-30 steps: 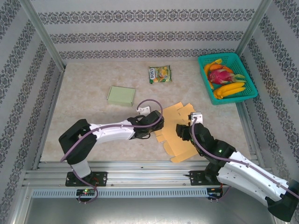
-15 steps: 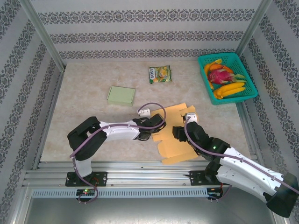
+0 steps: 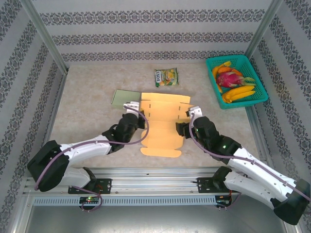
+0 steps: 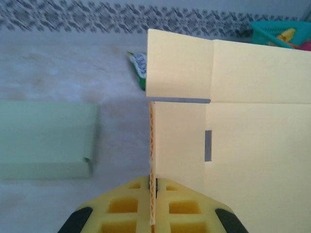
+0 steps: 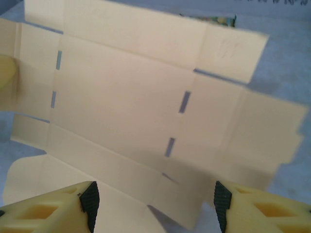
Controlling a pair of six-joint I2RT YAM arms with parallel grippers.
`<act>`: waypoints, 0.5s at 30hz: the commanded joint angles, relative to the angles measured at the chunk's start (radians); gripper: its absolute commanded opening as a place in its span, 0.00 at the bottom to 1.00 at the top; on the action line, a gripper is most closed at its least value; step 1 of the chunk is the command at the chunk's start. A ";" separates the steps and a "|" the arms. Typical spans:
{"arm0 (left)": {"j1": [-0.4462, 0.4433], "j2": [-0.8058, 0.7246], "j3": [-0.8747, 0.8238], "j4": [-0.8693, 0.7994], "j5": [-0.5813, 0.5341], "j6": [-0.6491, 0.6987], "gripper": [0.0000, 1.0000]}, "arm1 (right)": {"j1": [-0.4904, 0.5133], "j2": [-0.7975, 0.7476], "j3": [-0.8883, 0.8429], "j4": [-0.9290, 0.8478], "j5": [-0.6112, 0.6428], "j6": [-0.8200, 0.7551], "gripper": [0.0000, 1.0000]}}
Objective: Fold the paper box
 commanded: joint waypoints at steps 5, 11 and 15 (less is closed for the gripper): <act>0.129 -0.098 -0.153 0.344 0.224 0.232 0.00 | -0.057 0.214 0.271 0.029 -0.377 -0.524 0.60; 0.129 -0.091 -0.203 0.411 0.316 0.256 0.00 | -0.167 0.532 0.740 -0.431 -0.460 -0.856 0.46; 0.130 -0.086 -0.223 0.445 0.273 0.266 0.00 | -0.209 0.653 0.941 -0.649 -0.511 -0.981 0.45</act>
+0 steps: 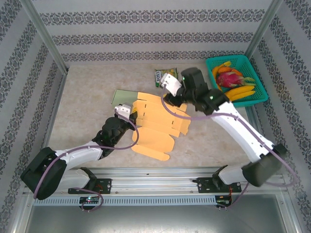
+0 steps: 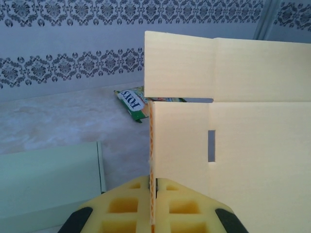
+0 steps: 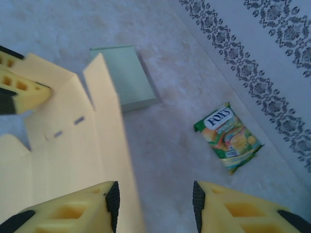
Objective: Fold the paper box
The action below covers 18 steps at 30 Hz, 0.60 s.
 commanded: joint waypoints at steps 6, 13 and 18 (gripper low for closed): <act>0.003 0.015 -0.005 0.098 -0.004 0.041 0.00 | -0.042 0.206 0.311 -0.477 -0.120 -0.169 0.40; 0.003 0.018 0.002 0.084 -0.035 0.040 0.00 | -0.050 0.361 0.508 -0.696 -0.124 -0.168 0.38; 0.002 0.019 0.002 0.083 -0.032 0.038 0.00 | -0.047 0.391 0.529 -0.708 -0.129 -0.165 0.37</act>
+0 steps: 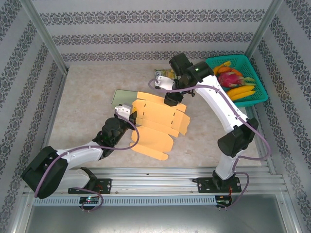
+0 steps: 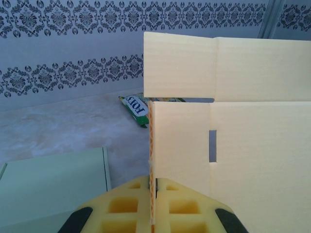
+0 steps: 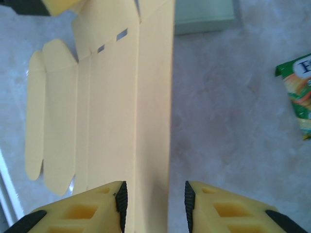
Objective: Fold the paper box
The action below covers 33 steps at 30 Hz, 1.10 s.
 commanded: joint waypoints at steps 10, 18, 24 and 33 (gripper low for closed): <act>0.003 -0.001 0.005 0.046 -0.011 0.007 0.00 | -0.006 0.029 0.017 -0.105 0.012 -0.027 0.34; 0.003 -0.017 -0.001 0.049 -0.003 0.001 0.00 | -0.002 0.041 0.013 -0.101 0.026 -0.026 0.32; 0.003 -0.020 -0.003 0.045 0.012 -0.002 0.00 | 0.004 0.049 0.025 -0.056 0.123 0.005 0.37; 0.002 -0.019 0.002 0.037 0.017 -0.005 0.00 | 0.004 0.037 0.028 -0.003 0.193 0.051 0.41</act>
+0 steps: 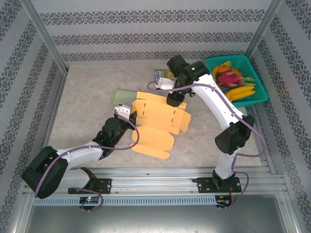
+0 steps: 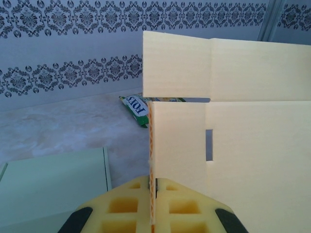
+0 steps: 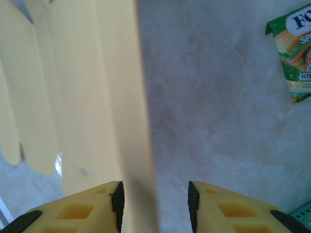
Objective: Fold the paper box
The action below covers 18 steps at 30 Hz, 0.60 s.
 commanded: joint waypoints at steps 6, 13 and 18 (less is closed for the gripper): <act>0.003 -0.020 0.003 0.031 0.016 -0.006 0.00 | 0.007 0.014 0.025 -0.041 -0.022 0.003 0.38; 0.003 -0.027 0.003 0.026 0.016 -0.009 0.00 | 0.007 0.025 0.013 -0.086 -0.072 -0.022 0.34; 0.003 -0.029 0.003 0.022 0.014 -0.011 0.00 | 0.009 0.026 0.021 -0.087 -0.075 -0.022 0.27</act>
